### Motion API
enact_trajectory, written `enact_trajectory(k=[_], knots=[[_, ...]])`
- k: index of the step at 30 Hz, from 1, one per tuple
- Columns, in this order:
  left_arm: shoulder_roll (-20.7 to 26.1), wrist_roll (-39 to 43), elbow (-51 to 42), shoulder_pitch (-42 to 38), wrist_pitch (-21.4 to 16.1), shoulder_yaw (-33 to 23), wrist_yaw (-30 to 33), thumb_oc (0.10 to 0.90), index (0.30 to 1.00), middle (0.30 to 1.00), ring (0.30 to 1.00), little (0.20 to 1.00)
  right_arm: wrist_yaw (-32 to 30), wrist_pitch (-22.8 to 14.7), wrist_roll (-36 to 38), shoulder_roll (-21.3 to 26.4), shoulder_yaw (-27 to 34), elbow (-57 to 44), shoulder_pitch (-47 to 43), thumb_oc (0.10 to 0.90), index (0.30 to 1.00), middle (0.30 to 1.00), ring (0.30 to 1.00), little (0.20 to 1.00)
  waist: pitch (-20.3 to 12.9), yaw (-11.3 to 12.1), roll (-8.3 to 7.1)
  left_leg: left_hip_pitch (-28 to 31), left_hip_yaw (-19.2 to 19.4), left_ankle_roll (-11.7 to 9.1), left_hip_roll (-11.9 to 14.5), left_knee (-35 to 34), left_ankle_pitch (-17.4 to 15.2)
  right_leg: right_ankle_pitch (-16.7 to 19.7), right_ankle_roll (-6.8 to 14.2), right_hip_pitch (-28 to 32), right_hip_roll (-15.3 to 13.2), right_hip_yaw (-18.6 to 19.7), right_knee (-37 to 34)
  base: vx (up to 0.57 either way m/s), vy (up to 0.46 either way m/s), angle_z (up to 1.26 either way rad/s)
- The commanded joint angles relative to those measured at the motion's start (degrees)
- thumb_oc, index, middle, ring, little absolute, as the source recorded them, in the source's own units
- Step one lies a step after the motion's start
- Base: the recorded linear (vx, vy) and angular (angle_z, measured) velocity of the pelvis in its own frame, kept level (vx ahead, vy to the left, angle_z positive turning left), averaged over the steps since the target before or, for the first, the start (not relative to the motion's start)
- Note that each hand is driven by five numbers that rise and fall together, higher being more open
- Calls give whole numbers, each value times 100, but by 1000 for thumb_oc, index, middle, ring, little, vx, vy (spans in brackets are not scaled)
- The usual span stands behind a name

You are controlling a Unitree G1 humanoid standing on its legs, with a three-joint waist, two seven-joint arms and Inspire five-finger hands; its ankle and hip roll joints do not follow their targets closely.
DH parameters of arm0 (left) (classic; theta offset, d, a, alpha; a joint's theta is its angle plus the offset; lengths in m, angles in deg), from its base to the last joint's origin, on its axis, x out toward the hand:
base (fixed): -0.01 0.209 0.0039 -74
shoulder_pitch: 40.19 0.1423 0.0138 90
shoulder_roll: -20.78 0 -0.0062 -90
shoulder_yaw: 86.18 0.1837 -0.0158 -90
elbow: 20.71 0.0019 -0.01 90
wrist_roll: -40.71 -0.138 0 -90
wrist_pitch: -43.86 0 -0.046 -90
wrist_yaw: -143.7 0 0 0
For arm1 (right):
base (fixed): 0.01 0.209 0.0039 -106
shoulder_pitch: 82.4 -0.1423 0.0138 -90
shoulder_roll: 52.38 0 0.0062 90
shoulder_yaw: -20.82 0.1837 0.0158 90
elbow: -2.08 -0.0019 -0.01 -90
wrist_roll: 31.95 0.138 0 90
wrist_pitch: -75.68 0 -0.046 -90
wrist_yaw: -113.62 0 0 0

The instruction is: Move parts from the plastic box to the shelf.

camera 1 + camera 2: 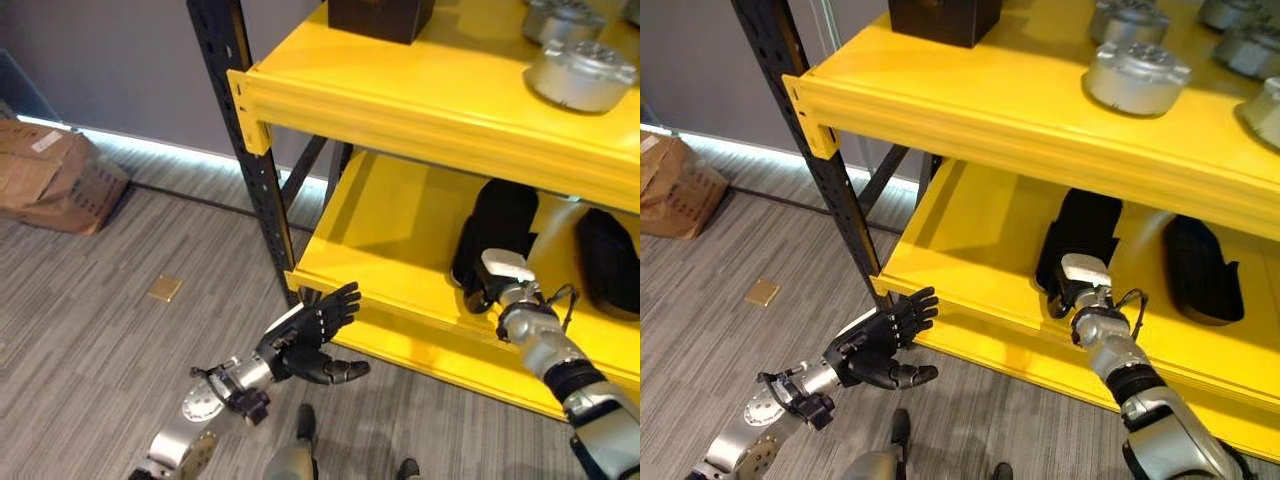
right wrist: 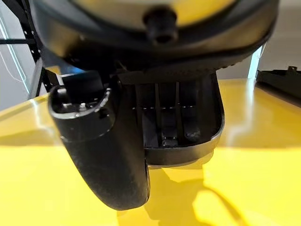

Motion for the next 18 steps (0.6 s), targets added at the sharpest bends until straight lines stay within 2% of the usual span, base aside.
enact_trajectory(k=[1,7,18], knots=[[-3,43,-500,-802,-462,-107,-181,900,1000,1000,1000,1000,-38,27,27,348,-469,289,-856,400,300,300,300,300,411,299,51,316,370,25,92,376,-1121,108,-64,-653,-30,52,408,-70,-37,2],[39,57,-514,-954,-478,-109,-112,900,1000,1000,1000,1000,-7,115,133,444,-580,700,-1298,400,300,300,300,300,659,369,147,21,324,32,53,466,-1061,56,-128,-835,-2,40,512,-63,-30,0],[111,68,-618,-1108,-437,-93,-138,900,1000,1000,1000,1000,102,16,56,779,-831,1219,-1877,400,300,300,300,300,1014,405,326,-313,237,21,3,592,-978,-113,-268,-1135,71,39,821,-45,-15,5]])
